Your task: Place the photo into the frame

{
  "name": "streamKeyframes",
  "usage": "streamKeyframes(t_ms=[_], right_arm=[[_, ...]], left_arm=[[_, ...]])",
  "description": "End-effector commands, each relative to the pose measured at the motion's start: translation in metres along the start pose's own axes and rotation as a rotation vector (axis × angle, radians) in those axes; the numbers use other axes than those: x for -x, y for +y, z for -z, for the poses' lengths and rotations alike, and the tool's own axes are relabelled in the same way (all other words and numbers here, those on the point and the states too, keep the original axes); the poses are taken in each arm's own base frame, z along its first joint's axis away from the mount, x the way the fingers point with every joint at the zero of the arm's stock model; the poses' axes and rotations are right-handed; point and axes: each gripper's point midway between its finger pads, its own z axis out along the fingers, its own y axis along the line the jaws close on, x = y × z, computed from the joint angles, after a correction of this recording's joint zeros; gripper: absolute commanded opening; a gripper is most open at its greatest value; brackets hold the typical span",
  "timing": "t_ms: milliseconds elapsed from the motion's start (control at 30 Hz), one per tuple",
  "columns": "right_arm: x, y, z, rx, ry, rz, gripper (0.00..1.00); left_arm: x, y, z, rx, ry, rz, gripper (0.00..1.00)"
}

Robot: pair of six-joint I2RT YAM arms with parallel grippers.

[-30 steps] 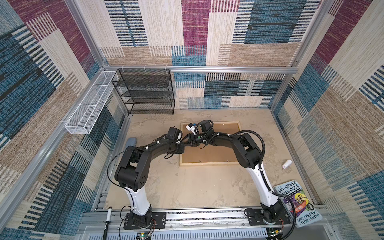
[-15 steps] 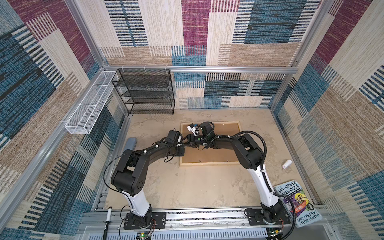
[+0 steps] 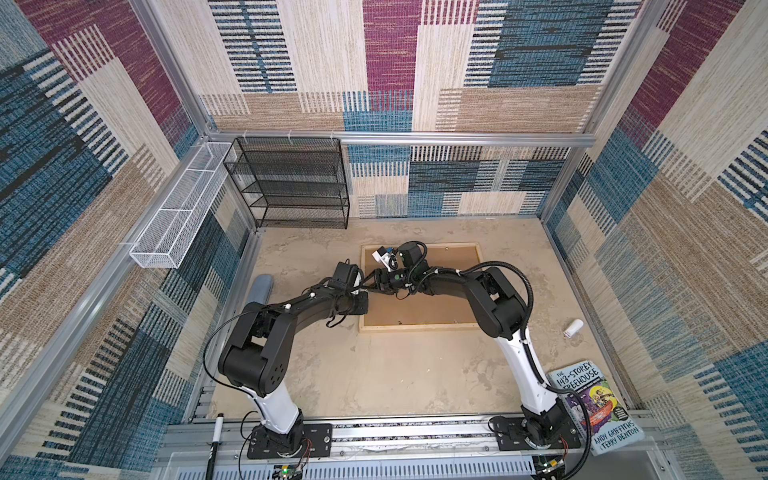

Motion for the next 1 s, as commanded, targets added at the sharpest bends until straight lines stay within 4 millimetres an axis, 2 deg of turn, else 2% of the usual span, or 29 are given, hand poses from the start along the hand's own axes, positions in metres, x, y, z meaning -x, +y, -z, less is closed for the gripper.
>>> streamKeyframes(t_ms=[0,300,533,767,967], right_arm=[[-0.040,-0.033,-0.009,-0.074,0.115,-0.046,0.74],[-0.053,-0.023,-0.020,-0.016,0.164,-0.023,0.73],[-0.071,-0.018,-0.022,0.087,0.178,-0.103,0.73],[-0.072,-0.009,-0.021,0.161,0.169,-0.127,0.73],[-0.060,-0.033,-0.024,-0.017,0.138,-0.127,0.73]], left_arm=[[-0.007,-0.005,-0.009,-0.038,0.026,-0.010,0.22],[-0.002,-0.010,-0.013,-0.059,0.022,-0.028,0.21],[-0.005,-0.009,-0.018,-0.058,0.037,-0.027,0.21],[-0.008,-0.008,-0.021,-0.056,0.044,-0.027,0.21],[-0.008,-0.007,-0.020,-0.055,0.042,-0.028,0.21]])
